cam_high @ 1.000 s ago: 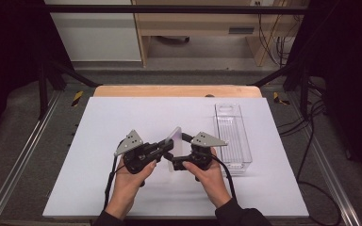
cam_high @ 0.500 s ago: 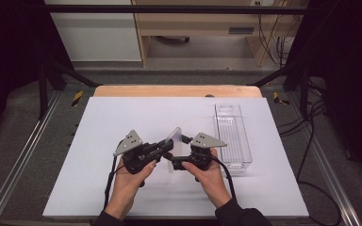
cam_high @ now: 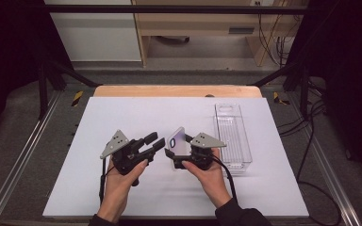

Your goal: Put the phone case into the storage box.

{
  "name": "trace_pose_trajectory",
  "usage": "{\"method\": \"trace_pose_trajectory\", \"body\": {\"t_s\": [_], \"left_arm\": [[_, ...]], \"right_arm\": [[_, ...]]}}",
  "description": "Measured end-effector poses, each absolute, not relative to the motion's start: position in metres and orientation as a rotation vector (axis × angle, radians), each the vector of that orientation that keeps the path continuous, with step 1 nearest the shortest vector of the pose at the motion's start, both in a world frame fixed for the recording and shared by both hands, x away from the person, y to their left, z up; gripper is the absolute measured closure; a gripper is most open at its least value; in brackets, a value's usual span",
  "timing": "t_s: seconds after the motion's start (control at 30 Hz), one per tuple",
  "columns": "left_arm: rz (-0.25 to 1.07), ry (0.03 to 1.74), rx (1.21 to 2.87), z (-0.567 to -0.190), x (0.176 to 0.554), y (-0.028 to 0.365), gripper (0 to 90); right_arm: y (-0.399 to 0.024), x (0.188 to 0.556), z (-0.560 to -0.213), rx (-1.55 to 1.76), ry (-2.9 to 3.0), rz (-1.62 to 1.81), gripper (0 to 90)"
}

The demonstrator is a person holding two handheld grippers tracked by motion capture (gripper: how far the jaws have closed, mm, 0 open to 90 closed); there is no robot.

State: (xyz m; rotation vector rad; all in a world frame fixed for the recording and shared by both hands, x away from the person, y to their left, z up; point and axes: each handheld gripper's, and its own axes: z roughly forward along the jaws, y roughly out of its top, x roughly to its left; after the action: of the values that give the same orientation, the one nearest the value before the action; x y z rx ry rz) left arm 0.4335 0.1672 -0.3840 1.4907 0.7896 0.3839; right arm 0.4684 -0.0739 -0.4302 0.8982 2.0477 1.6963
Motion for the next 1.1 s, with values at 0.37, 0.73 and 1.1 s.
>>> {"method": "trace_pose_trajectory", "body": {"t_s": [0.37, 0.73, 1.1], "left_arm": [[0.664, 0.915, 1.541, -0.409, 0.430, 0.203, 18.7], [0.780, 0.939, 1.565, -0.443, 0.429, 0.244, 7.6], [0.783, 0.954, 1.547, -0.456, 0.424, 0.260, 5.3]], "right_arm": [[-0.070, 0.465, -0.433, 0.903, 2.047, 1.658, 17.0], [-0.064, 0.456, -0.432, 0.900, 2.022, 1.600, 17.1], [-0.060, 0.456, -0.420, 0.953, 2.024, 1.569, 17.2]]}}
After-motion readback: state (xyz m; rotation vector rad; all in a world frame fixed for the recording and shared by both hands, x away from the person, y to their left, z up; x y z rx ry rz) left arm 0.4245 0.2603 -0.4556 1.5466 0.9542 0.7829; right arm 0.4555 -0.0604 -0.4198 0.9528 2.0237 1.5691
